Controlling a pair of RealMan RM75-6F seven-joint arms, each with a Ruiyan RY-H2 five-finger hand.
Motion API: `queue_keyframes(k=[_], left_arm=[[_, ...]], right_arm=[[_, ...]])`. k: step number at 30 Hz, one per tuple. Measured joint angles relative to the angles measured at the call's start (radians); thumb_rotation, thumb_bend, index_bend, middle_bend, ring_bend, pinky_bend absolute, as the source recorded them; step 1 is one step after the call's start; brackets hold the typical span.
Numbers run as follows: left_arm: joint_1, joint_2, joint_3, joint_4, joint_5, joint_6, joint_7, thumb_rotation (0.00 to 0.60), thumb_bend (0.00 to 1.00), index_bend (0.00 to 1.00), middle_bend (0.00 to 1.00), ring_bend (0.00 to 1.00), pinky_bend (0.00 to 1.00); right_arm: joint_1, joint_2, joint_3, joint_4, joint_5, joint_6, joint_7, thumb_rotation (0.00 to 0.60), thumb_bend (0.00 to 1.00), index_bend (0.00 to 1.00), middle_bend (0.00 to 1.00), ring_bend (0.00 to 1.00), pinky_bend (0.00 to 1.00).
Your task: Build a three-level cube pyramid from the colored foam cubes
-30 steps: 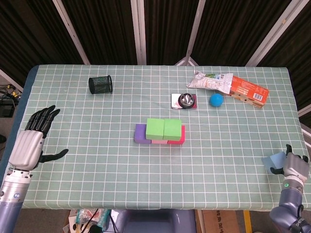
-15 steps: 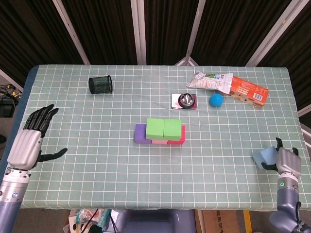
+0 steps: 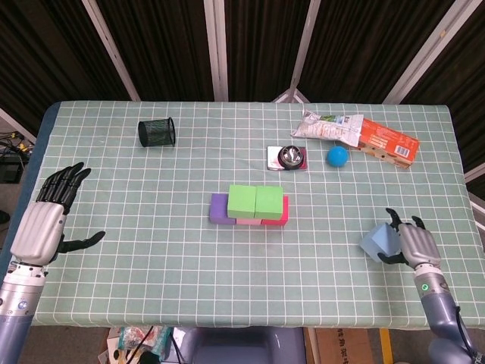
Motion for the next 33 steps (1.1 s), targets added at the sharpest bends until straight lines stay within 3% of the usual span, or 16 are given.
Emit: queue_keyframes(k=[8,22,28,33], left_arm=[[0.008,-0.002,-0.004,0.001,0.005,-0.007,0.003,0.600,0.12,0.00,0.00,0.00,0.00],[0.017,-0.006,-0.016,0.007,0.000,-0.019,0.004,0.600,0.12,0.00,0.00,0.00,0.00],[0.019,-0.007,-0.019,0.004,-0.001,-0.026,0.008,0.600,0.12,0.00,0.00,0.00,0.00],[0.021,-0.007,-0.021,0.003,-0.001,-0.029,0.010,0.600,0.12,0.00,0.00,0.00,0.00]], right_arm=[[0.057,-0.009,-0.027,0.112,-0.203,-0.106,0.103,0.600,0.25,0.00,0.45,0.30,0.00],[0.101,-0.074,-0.062,0.287,-0.477,-0.068,0.347,0.600,0.25,0.00,0.44,0.26,0.00],[0.105,-0.077,-0.089,0.314,-0.508,-0.055,0.376,0.600,0.25,0.00,0.31,0.19,0.00],[0.102,-0.066,-0.103,0.306,-0.504,-0.053,0.367,0.600,0.25,0.00,0.14,0.11,0.00]])
